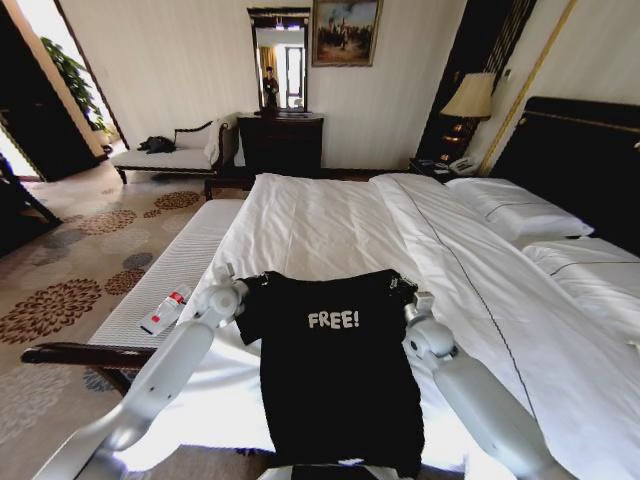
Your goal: Fold the clothes on the bed.
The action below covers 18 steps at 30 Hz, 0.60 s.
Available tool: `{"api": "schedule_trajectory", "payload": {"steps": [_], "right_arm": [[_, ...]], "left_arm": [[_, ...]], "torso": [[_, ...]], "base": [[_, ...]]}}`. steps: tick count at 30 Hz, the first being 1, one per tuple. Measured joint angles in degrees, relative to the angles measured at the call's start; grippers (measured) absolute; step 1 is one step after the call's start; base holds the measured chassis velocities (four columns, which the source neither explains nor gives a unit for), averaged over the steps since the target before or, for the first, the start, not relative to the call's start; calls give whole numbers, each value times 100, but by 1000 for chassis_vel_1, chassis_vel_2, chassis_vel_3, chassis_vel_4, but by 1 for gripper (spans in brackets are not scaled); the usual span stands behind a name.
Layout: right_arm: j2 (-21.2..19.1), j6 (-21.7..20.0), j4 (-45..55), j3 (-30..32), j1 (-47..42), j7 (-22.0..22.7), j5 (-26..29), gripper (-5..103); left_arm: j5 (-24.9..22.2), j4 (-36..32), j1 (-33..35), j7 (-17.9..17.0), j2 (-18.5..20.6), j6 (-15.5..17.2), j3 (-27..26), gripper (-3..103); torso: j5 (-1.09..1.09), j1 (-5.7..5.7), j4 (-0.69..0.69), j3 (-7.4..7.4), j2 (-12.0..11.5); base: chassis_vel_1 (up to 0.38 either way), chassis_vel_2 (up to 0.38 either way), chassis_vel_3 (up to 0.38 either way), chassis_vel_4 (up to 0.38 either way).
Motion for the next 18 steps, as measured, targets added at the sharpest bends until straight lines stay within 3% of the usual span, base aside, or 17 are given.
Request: {"api": "schedule_trajectory", "payload": {"steps": [9, 18], "right_arm": [[303, 246, -885, -287, 665, -1, -187, 0], [760, 622, -2076, -642, 1262, -57, -531, 0]], "left_arm": [[283, 1045, -568, 99, -335, -133, 307, 2], [892, 2225, -866, 185, -945, -407, 333, 2]], "torso": [[-1, 0, 1, -1, 0], [-2, 0, 1, 0, 0]], "base": [[0, 0, 0, 0], [0, 0, 0, 0]]}}
